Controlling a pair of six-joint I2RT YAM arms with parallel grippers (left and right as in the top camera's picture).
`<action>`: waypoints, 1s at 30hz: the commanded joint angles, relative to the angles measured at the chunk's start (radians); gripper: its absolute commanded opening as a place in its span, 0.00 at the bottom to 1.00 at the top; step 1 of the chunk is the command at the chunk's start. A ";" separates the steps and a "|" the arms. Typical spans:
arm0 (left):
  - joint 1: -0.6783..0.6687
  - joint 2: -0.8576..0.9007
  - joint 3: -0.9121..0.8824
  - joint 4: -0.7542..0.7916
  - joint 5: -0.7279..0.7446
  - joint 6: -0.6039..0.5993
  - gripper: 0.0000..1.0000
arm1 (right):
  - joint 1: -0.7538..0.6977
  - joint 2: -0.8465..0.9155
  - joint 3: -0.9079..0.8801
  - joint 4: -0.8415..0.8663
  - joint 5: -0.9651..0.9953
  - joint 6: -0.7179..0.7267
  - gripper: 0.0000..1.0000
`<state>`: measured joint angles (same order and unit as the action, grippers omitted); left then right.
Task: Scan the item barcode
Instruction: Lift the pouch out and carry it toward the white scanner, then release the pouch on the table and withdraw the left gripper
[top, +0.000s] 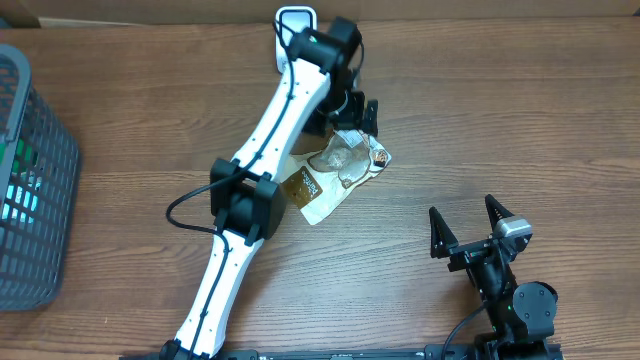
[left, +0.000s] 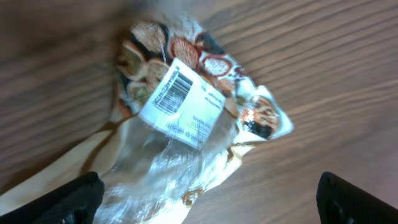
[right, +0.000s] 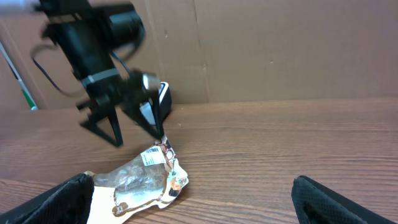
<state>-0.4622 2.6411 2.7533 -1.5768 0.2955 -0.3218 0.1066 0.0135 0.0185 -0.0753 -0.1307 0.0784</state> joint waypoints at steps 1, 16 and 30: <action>0.046 -0.061 0.145 -0.055 0.008 0.057 0.99 | 0.005 -0.011 -0.011 0.004 0.002 0.003 1.00; 0.203 -0.463 0.268 -0.113 0.021 0.167 1.00 | 0.005 -0.011 -0.011 0.004 0.002 0.003 1.00; 0.449 -0.735 0.267 -0.113 -0.193 -0.018 1.00 | 0.005 -0.011 -0.011 0.004 0.002 0.003 1.00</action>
<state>-0.0872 1.9530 3.0119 -1.6875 0.2062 -0.2466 0.1066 0.0135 0.0185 -0.0753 -0.1303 0.0788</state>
